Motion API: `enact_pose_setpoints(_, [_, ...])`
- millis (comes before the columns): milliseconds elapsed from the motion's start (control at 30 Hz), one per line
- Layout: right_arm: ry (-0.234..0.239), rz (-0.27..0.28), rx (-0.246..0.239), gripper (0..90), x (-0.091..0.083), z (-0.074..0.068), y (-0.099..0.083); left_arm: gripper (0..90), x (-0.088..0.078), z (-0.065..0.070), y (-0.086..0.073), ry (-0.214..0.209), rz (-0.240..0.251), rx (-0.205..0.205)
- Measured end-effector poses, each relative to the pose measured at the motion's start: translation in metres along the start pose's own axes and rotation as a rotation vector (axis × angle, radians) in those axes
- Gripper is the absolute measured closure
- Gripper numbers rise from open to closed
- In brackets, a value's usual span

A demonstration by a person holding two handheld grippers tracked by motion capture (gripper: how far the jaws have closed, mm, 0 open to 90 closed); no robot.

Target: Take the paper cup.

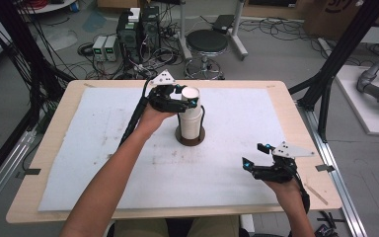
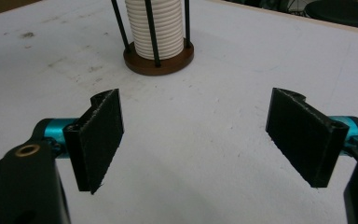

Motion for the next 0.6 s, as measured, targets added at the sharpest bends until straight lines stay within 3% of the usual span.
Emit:
enact_pose_setpoints(167, [0.007, -0.003, 0.002, 19.3, 0.003, -0.002, 0.001, 35.4, -0.006, -0.003, 0.006, 0.0, 0.035, -0.012])
enact_pose_setpoints(400, [0.011, -0.005, 0.001, 19.3, 0.006, -0.003, 0.001, 36.5, -0.021, -0.01, 0.014, -0.02, 0.093, -0.069])
enact_pose_setpoints(600, [0.016, -0.011, -0.006, 19.3, 0.008, -0.007, 0.001, 37.0, -0.038, -0.013, 0.025, -0.028, 0.17, -0.116])
Point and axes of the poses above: each handheld gripper's, and its own axes: x roughly forward along the jaws, y roughly out of its top, z roughly to its right, the point moved 2 cm from there along x, roughly forward along the jaws, and after that the axes turned 15 degrees about y, right-handed, at the moved point
